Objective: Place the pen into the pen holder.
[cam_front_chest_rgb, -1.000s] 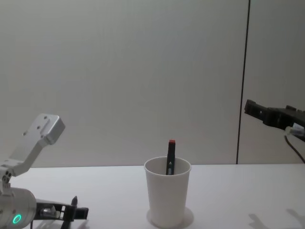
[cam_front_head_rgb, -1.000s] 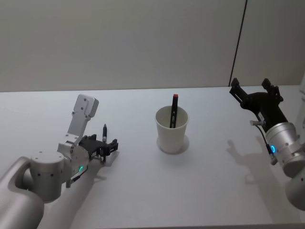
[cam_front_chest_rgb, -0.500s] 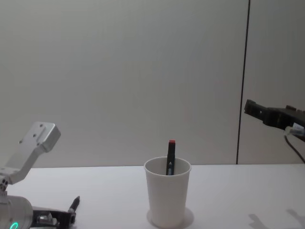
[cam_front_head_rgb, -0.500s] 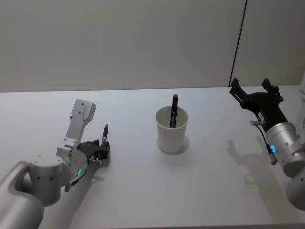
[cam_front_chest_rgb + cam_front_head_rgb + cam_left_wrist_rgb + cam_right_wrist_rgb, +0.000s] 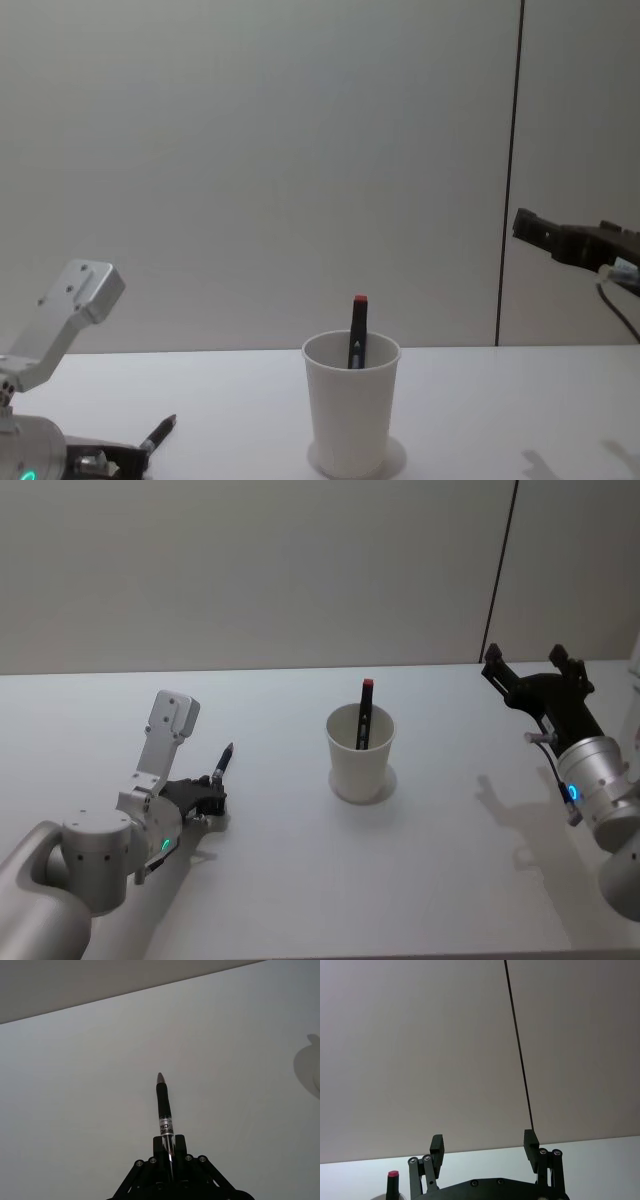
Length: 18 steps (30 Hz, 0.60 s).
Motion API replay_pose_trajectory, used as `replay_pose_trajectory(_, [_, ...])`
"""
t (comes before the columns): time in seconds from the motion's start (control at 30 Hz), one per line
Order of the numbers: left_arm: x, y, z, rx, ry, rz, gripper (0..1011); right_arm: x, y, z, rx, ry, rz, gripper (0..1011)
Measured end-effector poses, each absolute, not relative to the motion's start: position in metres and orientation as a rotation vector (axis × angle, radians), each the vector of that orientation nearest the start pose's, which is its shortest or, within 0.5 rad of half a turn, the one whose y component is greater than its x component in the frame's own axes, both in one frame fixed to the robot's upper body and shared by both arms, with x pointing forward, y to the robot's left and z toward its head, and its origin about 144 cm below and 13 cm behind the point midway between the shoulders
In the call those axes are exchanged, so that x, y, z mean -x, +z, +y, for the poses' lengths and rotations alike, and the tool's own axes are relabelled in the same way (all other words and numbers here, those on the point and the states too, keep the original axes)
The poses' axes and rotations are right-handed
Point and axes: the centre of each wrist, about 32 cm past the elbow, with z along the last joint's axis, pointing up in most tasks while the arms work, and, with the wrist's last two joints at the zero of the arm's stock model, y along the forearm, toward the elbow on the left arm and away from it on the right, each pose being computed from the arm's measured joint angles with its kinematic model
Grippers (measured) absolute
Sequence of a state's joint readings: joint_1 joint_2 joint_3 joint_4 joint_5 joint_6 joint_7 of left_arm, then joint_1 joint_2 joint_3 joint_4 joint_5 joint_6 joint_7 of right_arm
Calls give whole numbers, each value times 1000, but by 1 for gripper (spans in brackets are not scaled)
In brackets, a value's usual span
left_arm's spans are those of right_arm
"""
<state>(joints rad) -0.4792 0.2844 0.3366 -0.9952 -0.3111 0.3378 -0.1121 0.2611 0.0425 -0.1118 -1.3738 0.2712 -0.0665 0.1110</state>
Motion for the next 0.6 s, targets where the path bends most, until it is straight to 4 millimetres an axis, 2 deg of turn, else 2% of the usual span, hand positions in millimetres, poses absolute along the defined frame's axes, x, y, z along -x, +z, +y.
replay_pose_trajectory(0.33, [-576, 1139, 273, -443, 1322, 268, 144, -532, 1174, -207, -249, -1353, 58, 1001])
replay_pose_trajectory(0.6, [-573, 1155, 270, -397, 1331, 175, 144, -532, 1174, -207, -249, -1353, 58, 1001])
